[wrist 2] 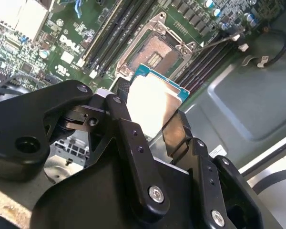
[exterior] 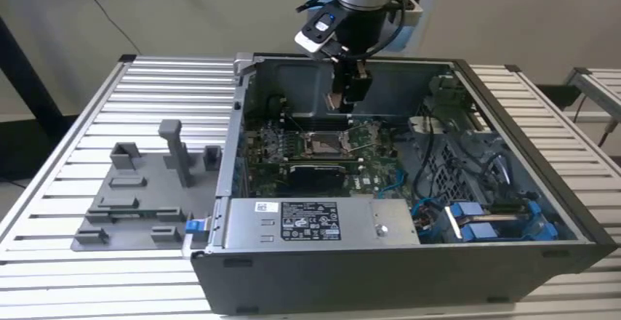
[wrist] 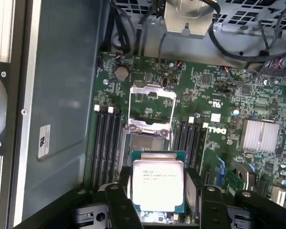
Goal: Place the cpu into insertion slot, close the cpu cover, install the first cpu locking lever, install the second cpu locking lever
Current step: 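Place the cpu into insertion slot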
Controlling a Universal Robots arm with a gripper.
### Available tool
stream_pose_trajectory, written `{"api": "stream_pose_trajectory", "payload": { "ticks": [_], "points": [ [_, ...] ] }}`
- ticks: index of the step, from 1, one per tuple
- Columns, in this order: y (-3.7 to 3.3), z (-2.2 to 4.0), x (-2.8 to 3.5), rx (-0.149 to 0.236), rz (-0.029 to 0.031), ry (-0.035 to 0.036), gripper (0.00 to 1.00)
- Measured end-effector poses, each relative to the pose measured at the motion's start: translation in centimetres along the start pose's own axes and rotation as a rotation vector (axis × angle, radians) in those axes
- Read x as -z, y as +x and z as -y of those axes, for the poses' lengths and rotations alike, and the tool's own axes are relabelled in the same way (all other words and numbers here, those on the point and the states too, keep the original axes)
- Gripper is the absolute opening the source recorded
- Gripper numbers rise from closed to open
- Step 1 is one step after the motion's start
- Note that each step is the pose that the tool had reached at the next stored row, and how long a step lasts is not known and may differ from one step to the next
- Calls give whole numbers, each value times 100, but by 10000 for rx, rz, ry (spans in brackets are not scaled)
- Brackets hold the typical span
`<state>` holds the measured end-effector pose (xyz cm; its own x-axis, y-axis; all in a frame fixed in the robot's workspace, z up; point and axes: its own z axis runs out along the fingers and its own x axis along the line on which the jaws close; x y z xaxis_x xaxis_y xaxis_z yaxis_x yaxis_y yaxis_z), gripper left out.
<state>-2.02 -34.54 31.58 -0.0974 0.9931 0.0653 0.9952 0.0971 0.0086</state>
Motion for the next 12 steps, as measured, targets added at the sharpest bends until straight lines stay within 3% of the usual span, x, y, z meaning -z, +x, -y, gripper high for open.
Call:
{"api": "stream_pose_trajectory", "payload": {
  "ticks": [9,12],
  "points": [
    [6,0,-57,-918,6,-61,54],
    [7,0,-58,-987,8,-65,54]
  ]
}}
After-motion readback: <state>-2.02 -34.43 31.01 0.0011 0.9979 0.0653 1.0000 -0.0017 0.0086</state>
